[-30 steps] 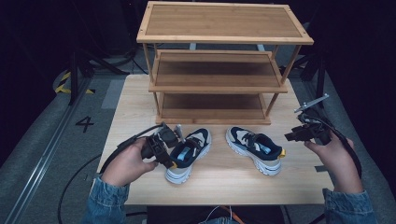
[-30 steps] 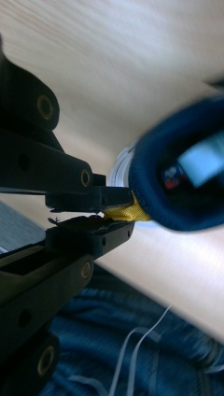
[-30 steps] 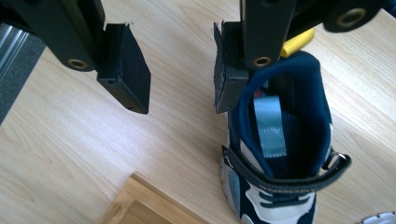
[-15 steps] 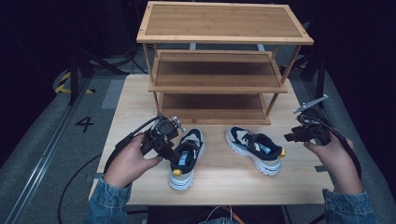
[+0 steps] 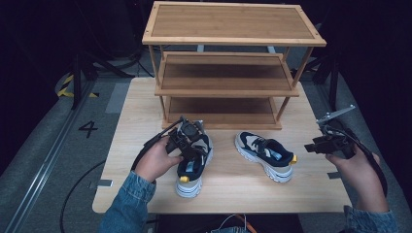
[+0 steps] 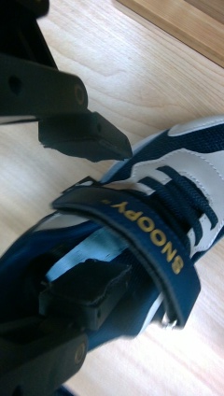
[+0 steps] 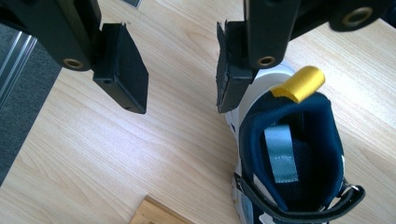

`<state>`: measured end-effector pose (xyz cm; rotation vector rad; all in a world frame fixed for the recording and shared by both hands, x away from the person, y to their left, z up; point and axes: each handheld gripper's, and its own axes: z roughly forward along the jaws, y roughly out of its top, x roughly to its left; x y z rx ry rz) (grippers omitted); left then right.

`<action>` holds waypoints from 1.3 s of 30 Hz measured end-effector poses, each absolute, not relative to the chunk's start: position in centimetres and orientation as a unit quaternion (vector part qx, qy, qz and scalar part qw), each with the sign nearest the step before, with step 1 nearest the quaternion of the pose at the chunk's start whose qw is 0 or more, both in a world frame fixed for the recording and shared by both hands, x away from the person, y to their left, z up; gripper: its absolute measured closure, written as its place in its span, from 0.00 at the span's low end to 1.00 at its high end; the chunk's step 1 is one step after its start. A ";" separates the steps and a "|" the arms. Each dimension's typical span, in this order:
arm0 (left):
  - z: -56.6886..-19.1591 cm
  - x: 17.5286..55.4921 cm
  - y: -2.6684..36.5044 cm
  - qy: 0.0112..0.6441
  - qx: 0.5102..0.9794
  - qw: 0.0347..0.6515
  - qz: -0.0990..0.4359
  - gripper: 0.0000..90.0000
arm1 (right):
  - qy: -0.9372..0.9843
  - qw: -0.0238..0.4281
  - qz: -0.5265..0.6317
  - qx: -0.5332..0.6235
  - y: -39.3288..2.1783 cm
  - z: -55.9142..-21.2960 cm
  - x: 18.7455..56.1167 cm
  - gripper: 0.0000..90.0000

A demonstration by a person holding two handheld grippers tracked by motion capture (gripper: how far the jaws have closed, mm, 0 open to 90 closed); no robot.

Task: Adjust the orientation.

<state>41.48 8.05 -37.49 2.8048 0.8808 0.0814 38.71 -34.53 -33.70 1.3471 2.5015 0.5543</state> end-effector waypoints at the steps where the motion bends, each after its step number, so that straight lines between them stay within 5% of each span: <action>1: -37.5 41.5 8.0 0.298 0.949 0.100 0.028 0.63 | 0.857 0.124 0.190 0.462 -34.6 -33.7 38.6 0.60; 9: -36.4 41.9 8.0 0.318 0.940 0.106 0.066 0.78 | 0.855 0.126 0.187 0.468 -35.0 -33.8 38.2 0.60; 17: -36.5 42.9 7.2 0.315 0.936 0.123 0.101 0.80 | 0.855 0.124 0.178 0.471 -35.0 -34.4 37.8 0.59; 23: -35.5 42.6 7.8 0.324 0.931 0.153 0.061 0.62 | 0.861 0.120 0.172 0.464 -34.4 -34.8 37.9 0.59; 30: -33.1 40.5 8.1 0.286 0.939 0.183 0.060 0.63 | 0.861 0.124 0.175 0.461 -34.2 -34.6 38.1 0.57; 35: -32.6 40.1 8.3 0.335 0.926 0.175 -0.016 0.67 | 0.863 0.127 0.178 0.456 -33.8 -34.4 38.3 0.57; 39: -32.9 39.7 8.2 0.315 0.934 0.164 -0.036 0.63 | 0.865 0.128 0.179 0.451 -33.4 -34.3 38.5 0.57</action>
